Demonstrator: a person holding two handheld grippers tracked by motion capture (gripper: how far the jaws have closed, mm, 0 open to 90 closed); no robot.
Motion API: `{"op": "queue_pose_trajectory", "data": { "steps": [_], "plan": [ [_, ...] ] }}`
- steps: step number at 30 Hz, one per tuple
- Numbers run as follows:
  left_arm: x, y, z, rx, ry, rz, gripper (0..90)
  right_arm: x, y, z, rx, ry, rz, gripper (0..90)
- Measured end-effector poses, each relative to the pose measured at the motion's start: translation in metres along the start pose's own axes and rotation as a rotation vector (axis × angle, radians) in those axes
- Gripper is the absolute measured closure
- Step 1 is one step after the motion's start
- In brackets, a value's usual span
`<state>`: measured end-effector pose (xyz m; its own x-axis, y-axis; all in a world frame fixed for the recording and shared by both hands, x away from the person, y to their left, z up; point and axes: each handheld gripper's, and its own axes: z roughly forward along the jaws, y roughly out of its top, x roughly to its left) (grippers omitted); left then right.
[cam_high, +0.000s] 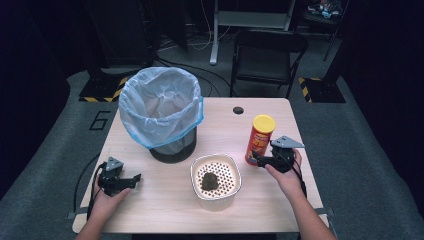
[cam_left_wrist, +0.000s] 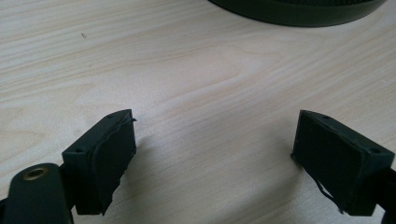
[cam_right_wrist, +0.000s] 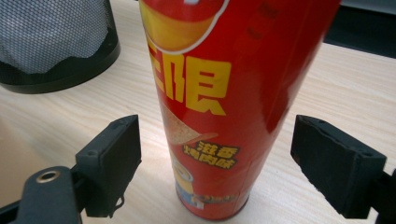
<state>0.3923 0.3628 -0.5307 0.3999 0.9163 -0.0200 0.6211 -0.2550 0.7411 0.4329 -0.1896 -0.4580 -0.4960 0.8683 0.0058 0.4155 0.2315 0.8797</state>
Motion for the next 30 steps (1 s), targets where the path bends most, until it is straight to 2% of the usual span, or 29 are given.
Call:
{"op": "queue_pose_trajectory", "data": {
  "steps": [6, 18, 23, 30],
  "plan": [
    [0.000, 0.000, 0.000, 0.000, 0.000, 0.000, 13.1, 0.002, -0.005, 0.011, -0.003, -0.023, -0.011, 18.6],
    [0.000, 0.000, 0.000, 0.000, 0.003, 0.005, 13.1, -0.001, -0.013, 0.028, 0.026, -0.023, -0.002, 20.3],
    [0.000, 0.000, 0.000, -0.003, 0.005, 0.012, 13.1, -0.001, -0.015, 0.032, 0.034, -0.018, 0.012, 22.9],
    [0.000, 0.000, -0.001, 0.004, 0.002, 0.013, 13.1, -0.001, -0.014, 0.032, 0.035, -0.021, -0.011, 23.2]
  ]
}}
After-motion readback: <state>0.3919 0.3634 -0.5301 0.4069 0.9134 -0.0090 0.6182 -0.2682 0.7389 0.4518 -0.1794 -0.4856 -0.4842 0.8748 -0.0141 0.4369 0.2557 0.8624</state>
